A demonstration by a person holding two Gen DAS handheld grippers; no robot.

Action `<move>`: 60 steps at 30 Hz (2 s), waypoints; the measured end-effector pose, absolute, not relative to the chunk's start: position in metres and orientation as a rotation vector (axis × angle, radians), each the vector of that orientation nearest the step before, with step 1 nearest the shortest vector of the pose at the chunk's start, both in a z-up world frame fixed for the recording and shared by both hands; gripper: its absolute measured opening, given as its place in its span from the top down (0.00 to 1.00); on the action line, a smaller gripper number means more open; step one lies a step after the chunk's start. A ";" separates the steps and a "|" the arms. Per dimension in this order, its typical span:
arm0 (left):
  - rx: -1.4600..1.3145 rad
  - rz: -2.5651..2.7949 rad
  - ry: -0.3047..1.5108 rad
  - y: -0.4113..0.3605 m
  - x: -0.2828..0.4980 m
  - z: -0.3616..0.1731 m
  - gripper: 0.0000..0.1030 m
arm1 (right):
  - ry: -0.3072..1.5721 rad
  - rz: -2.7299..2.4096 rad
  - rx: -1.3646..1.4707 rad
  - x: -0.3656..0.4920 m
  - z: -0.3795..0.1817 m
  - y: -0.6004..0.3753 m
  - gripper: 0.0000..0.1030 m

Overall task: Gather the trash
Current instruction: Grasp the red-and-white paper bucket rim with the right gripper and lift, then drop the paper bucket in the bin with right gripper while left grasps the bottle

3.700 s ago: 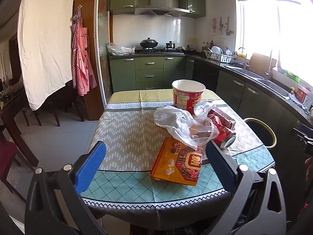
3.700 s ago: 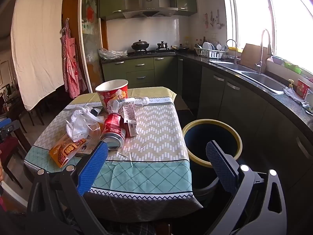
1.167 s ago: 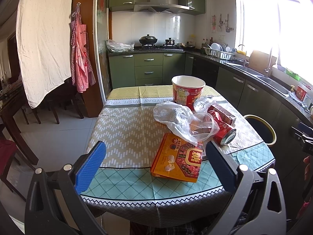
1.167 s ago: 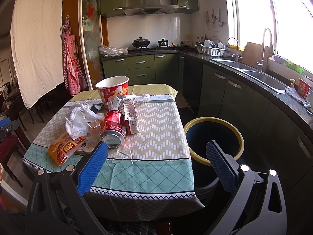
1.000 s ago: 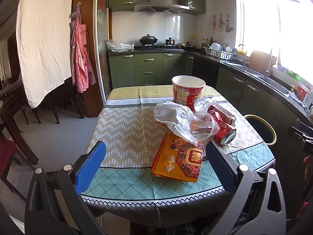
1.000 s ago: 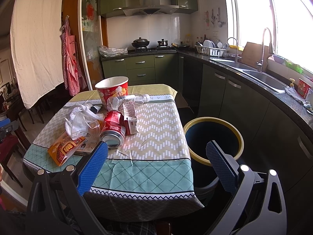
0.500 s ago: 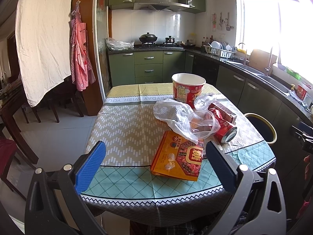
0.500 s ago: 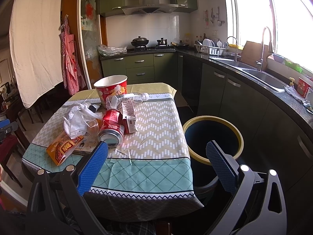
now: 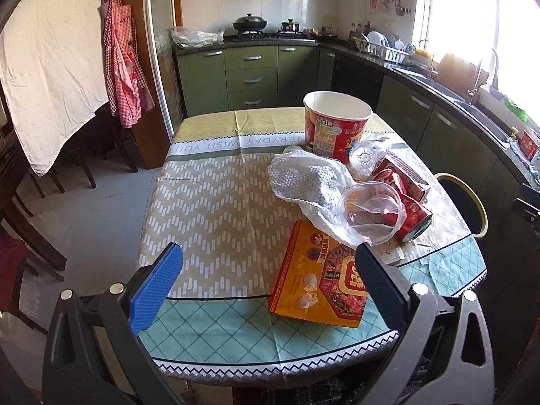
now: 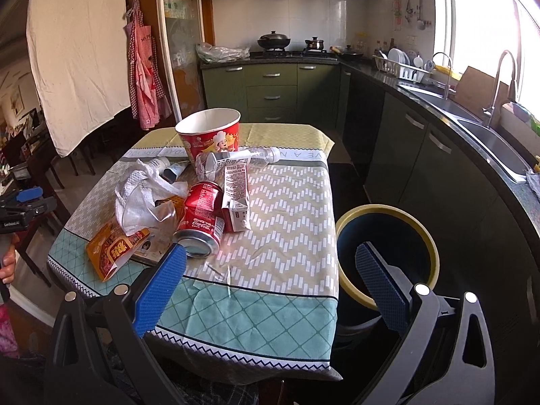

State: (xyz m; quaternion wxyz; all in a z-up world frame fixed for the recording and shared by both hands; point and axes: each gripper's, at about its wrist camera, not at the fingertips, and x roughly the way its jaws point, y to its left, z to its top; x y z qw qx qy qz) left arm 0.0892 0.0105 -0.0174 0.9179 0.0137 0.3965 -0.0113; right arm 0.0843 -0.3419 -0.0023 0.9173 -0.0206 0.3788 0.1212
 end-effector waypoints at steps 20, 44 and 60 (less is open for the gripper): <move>0.131 -0.093 0.872 -0.022 0.173 0.011 0.06 | 1.103 0.348 -0.061 0.342 0.007 -0.244 0.41; 0.248 -0.169 0.924 -0.044 0.221 -0.003 0.06 | 1.315 0.263 0.019 0.474 -0.067 -0.195 0.94; 0.417 -0.293 0.909 -0.141 0.276 0.005 0.06 | 1.103 0.176 0.157 0.444 0.045 -0.329 0.95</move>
